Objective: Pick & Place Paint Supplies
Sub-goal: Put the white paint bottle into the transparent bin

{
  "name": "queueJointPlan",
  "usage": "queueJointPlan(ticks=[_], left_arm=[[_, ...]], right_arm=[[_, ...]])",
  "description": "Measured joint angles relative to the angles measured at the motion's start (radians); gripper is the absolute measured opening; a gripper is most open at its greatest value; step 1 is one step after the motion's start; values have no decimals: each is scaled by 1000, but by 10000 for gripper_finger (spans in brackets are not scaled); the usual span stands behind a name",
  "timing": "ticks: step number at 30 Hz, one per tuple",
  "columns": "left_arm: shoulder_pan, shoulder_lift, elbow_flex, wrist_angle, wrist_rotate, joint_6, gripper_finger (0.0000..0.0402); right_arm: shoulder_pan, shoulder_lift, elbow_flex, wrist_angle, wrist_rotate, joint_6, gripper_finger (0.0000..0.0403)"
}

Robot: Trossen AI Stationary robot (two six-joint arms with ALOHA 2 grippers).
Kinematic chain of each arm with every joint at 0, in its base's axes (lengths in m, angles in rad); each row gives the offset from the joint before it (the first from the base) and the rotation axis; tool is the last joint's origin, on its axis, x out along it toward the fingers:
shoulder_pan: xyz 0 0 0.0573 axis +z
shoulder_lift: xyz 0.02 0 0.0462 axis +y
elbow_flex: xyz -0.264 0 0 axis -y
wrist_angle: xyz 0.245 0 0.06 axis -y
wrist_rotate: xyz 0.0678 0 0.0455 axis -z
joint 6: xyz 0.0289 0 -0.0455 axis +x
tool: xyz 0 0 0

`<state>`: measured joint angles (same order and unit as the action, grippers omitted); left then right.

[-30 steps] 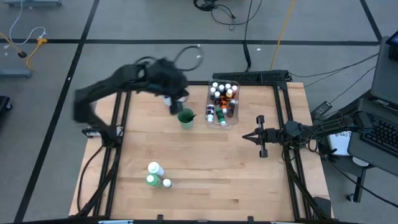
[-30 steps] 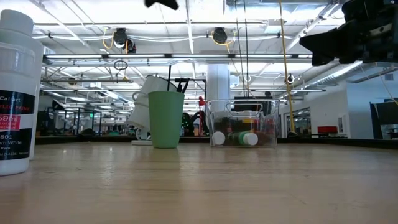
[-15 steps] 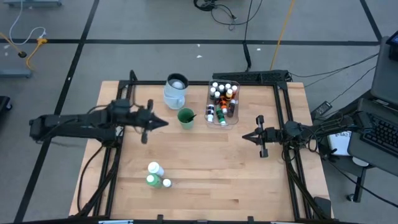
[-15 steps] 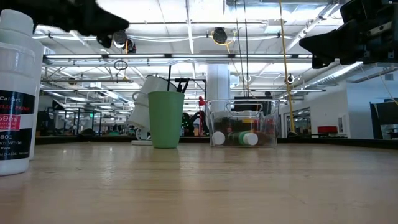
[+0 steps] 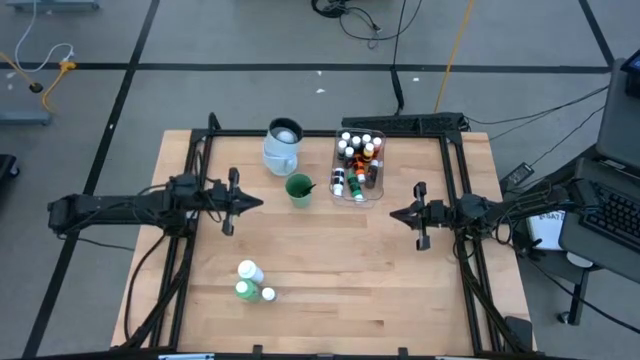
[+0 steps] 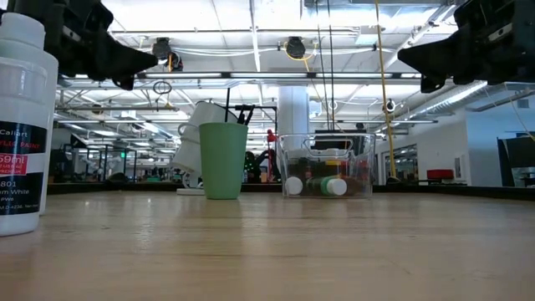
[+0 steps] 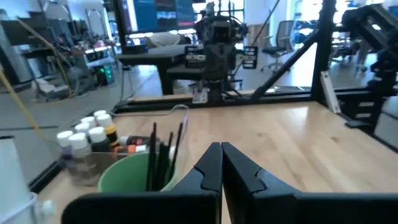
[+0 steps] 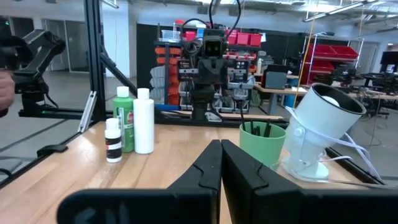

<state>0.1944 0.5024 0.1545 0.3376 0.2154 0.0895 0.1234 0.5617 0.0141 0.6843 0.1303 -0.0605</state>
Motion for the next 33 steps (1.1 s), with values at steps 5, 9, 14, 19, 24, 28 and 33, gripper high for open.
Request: queueJointPlan(ticks=[5, 9, 14, 19, 24, 28, 33], left_arm=[[0, 0, -23, 10, -15, 27, 1], [0, 0, -28, 7, -51, 30, 1], [0, 1, -28, 5, -51, 5, 8], [0, 1, -28, 5, -52, -24, 4], [0, 1, -28, 1, -56, -25, 3], [0, 1, -28, 0, -120, -40, 2], [0, 1, -28, -5, -153, -39, 6]], right_arm=[[0, 0, 0, 0, 6, -15, 2], [0, 0, 0, -1, 50, -23, 2], [0, 0, 0, -2, 53, -29, 2], [0, 0, 0, -3, 53, -30, 2], [0, 0, 0, -3, 53, -30, 2], [0, 0, 0, -3, 54, -29, 2], [0, 0, 0, -3, 58, -19, 2]])
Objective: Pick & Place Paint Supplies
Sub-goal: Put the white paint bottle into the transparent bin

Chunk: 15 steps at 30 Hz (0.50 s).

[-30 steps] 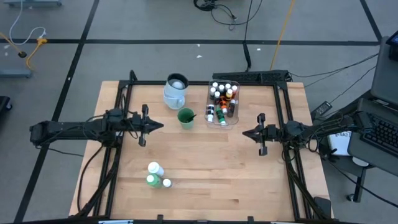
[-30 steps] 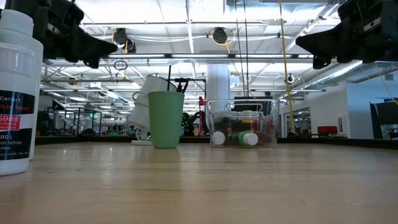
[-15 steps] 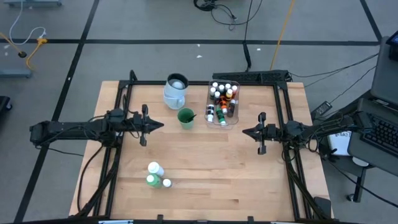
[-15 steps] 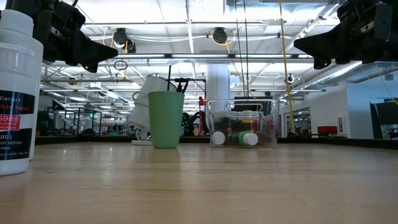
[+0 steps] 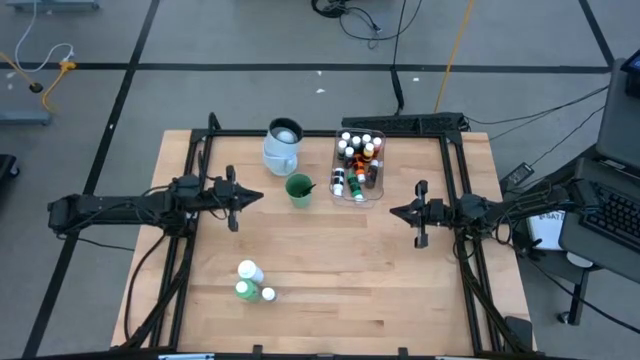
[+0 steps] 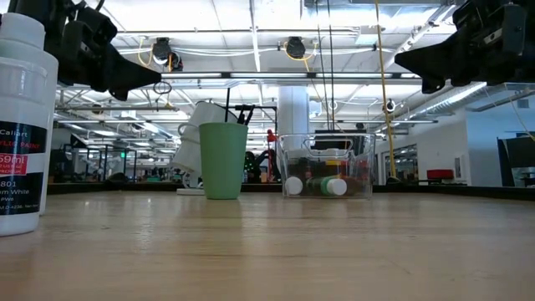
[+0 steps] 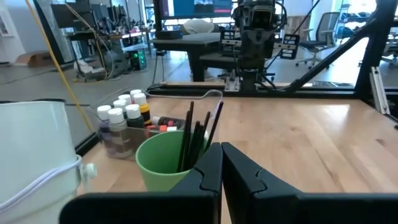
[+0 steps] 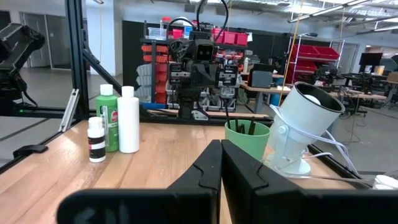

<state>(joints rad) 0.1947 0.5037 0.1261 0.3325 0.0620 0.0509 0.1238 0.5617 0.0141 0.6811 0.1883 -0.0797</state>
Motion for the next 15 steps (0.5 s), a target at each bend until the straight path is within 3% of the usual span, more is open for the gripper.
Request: queueJointPlan(ticks=[15], left_arm=[[0, 0, 0, 10, 14, -52, 8]], right_arm=[[0, 0, 0, -1, -1, 1, 2]])
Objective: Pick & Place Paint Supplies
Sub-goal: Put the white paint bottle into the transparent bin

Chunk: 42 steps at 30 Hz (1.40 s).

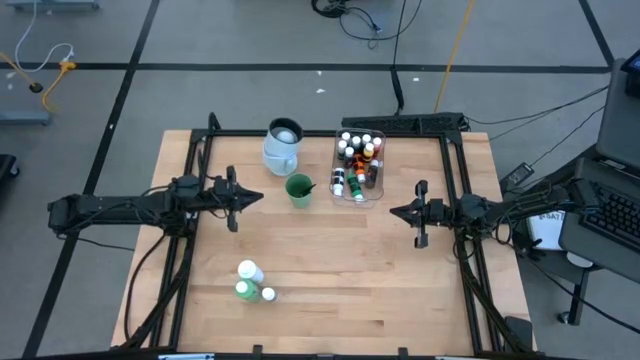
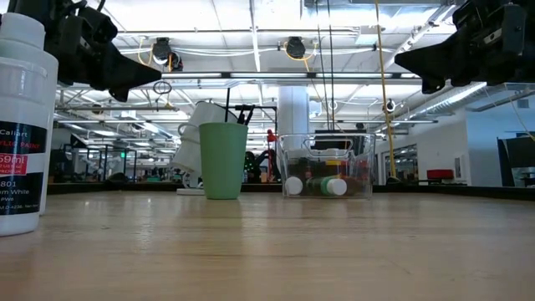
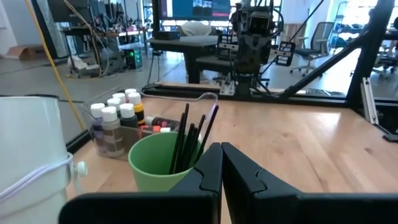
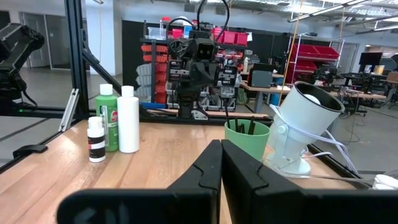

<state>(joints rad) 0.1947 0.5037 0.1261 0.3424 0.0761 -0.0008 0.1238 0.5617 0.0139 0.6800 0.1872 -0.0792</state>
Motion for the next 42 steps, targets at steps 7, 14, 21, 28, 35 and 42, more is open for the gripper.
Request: queueJointPlan(ticks=[7, 14, 21, 28, 35, 42], left_arm=[[0, 0, 0, 0, 0, -5, 8], [0, 0, 0, 0, 0, -5, 8], [0, 0, 0, 0, 0, -5, 8], [0, 0, 0, -1, 0, -4, 8], [0, 0, 0, -1, 0, -4, 8], [0, 0, 0, -1, 0, -4, 8]], right_arm=[[0, 0, 0, 0, 0, 8, 2], [0, 0, 0, 5, 0, 7, 2], [0, 0, 0, 10, 0, -11, 2], [0, 0, 0, 1, 0, -19, 2], [0, 0, 0, -4, 0, -19, 2], [0, 0, 0, -4, 0, -19, 2]])
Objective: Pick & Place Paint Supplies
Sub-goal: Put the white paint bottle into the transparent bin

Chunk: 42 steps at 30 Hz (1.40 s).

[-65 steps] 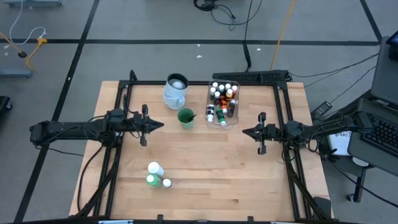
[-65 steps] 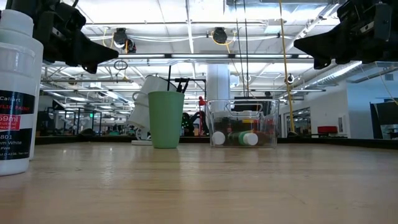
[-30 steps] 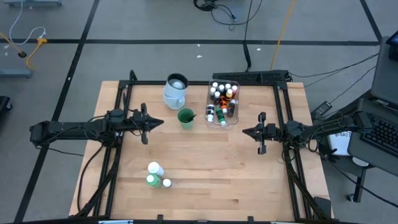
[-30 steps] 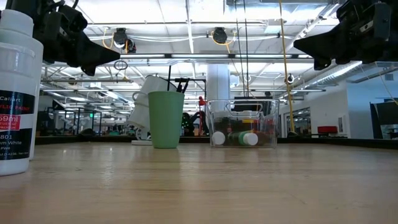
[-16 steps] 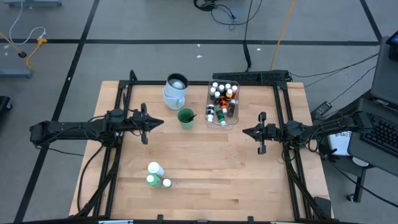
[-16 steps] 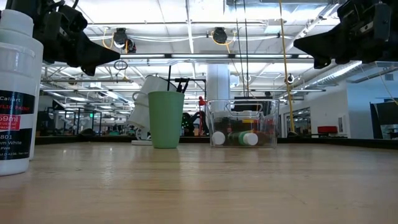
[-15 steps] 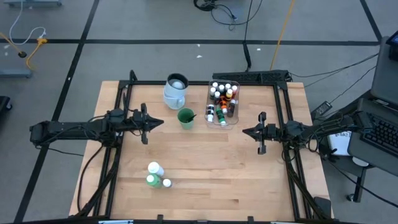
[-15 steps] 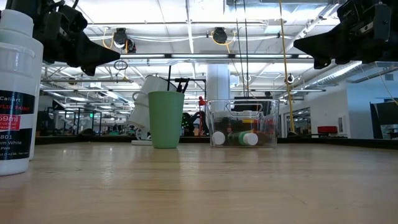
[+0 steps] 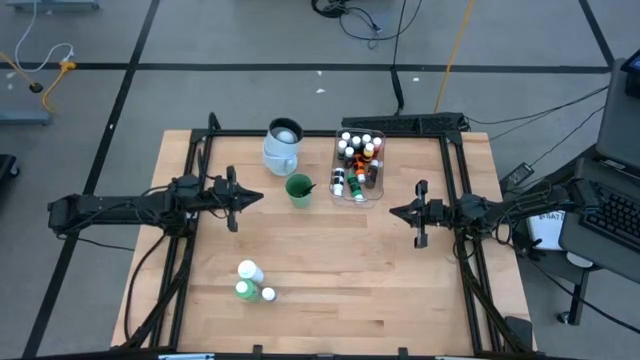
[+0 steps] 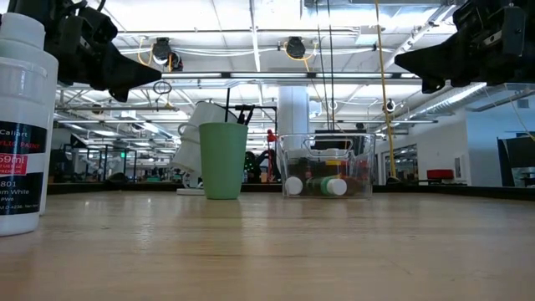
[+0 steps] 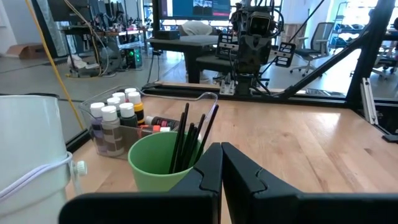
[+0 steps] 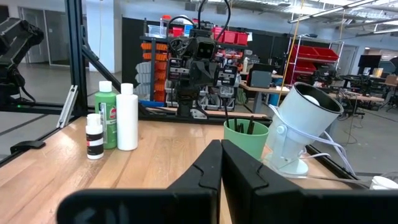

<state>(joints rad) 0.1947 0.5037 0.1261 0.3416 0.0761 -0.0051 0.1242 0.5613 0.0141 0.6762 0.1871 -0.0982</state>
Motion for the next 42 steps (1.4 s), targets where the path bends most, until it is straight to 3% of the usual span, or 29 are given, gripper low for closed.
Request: queueJointPlan(ticks=[9, 17, 25, 32, 42], left_arm=[[0, 0, 0, 0, 0, 0, 8], [0, 0, 0, 0, 0, 0, 8], [0, 0, 0, 0, 0, 0, 8], [0, 0, 0, 0, 0, 0, 8], [0, 0, 0, 0, 0, 0, 8]], right_arm=[[0, 0, 0, 0, 7, 0, 2], [0, 0, 0, 11, 125, 0, 2], [-1, 0, 0, 6, 131, -17, 2], [-1, 18, 0, -141, 127, 141, 2], [0, 64, 0, -34, 126, 134, 2]])
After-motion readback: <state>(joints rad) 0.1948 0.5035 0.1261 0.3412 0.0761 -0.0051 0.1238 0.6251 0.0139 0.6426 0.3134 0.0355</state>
